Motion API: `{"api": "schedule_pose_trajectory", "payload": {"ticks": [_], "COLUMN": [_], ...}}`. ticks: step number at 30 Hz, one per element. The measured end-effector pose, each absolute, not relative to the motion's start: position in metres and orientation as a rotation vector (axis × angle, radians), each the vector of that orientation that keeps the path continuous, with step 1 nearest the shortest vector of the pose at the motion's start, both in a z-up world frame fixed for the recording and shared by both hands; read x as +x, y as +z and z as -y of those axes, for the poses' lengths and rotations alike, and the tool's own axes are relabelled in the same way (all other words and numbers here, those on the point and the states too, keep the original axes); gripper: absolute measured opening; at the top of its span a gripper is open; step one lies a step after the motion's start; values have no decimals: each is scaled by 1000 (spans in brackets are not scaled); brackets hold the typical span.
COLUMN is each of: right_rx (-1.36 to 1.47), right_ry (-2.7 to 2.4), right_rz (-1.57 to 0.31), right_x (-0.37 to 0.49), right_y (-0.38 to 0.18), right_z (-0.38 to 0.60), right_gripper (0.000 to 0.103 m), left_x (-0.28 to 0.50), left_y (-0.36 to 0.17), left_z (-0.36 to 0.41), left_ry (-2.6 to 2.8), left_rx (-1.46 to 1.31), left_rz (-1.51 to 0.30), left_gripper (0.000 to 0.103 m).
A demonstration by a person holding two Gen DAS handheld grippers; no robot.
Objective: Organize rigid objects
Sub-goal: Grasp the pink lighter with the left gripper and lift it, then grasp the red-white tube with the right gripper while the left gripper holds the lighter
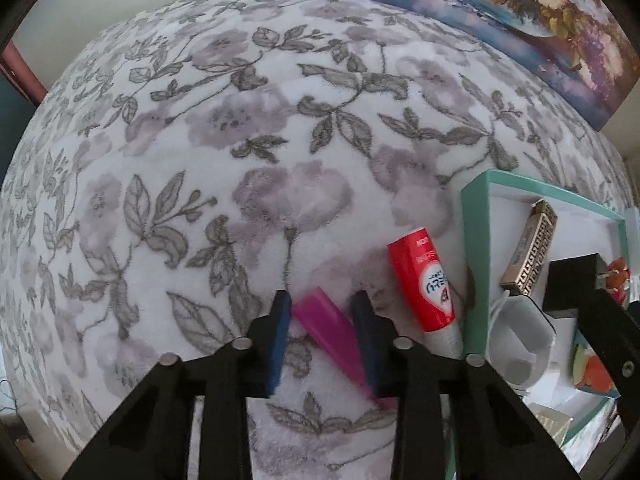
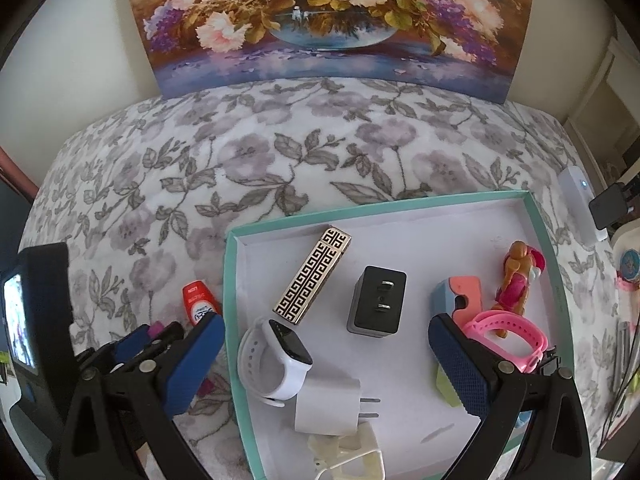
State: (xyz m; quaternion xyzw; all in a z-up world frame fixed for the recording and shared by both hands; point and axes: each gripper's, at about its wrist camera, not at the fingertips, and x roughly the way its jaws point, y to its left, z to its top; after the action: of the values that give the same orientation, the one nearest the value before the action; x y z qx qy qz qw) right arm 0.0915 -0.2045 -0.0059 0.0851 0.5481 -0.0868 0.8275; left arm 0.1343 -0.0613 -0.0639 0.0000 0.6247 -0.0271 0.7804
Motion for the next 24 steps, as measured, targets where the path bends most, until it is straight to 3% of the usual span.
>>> {"api": "schedule_pose_trajectory", "payload": {"ticks": [6,17,24], "right_rx": [182,162,154], "right_ry": [-181,-86,43], "right_rz": [-1164,-1100,-1051], "right_x": [93,95,103], "right_y": [-7,-4,-8], "right_z": [204,181,149], "right_gripper": [103,102,80], "left_x": [134,145,155], "left_y": [-57,-41,-52], "left_z": [54,1,-46], "left_ry": [-93,-9,63], "left_rx": [-44,-110,-164], "left_rz": [-1358,-1302,-1324], "left_gripper": [23,22,22]}}
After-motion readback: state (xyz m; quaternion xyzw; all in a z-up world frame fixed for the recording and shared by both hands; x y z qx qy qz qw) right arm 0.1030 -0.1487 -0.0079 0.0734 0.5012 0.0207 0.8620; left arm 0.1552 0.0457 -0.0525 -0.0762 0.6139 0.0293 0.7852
